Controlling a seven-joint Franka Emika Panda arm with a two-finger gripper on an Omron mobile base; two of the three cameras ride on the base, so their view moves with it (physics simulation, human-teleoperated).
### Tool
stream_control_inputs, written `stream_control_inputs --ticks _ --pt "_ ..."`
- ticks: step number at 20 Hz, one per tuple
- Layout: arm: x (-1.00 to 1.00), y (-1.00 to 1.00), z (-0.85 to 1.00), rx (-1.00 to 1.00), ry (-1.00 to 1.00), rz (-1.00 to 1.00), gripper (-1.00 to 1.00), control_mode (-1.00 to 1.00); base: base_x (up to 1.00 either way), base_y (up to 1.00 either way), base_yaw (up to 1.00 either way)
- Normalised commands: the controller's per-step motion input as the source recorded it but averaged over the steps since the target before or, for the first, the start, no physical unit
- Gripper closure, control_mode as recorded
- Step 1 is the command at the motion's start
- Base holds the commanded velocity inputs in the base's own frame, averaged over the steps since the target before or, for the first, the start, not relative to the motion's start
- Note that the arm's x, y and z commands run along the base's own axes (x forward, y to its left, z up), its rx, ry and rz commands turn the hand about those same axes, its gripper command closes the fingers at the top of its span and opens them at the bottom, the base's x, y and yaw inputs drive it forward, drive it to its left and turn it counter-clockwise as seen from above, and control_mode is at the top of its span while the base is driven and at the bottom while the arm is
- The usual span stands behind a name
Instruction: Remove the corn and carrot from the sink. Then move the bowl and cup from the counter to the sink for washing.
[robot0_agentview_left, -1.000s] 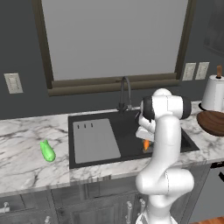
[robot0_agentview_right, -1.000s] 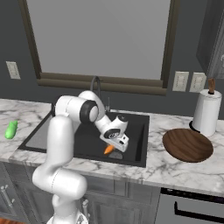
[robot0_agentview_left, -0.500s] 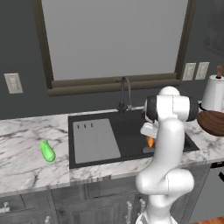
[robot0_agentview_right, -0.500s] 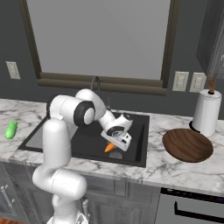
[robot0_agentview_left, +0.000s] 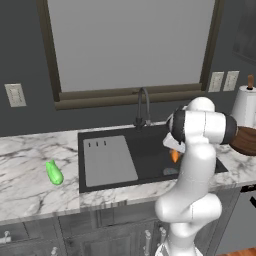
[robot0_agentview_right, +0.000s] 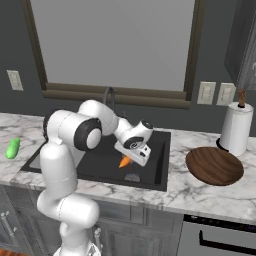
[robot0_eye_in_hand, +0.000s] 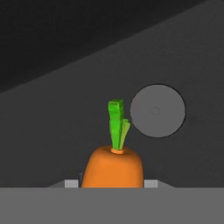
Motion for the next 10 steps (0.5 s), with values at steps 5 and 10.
stream_control_inputs --ticks 5,10 --pt "-0.3 -0.02 0.51 0.0 0.0 0.02 1.0 -1.0 0.0 0.0 0.0" --pt "-0.38 -0.01 0.45 0.0 0.0 0.0 1.0 -1.0 0.0 0.0 0.0"
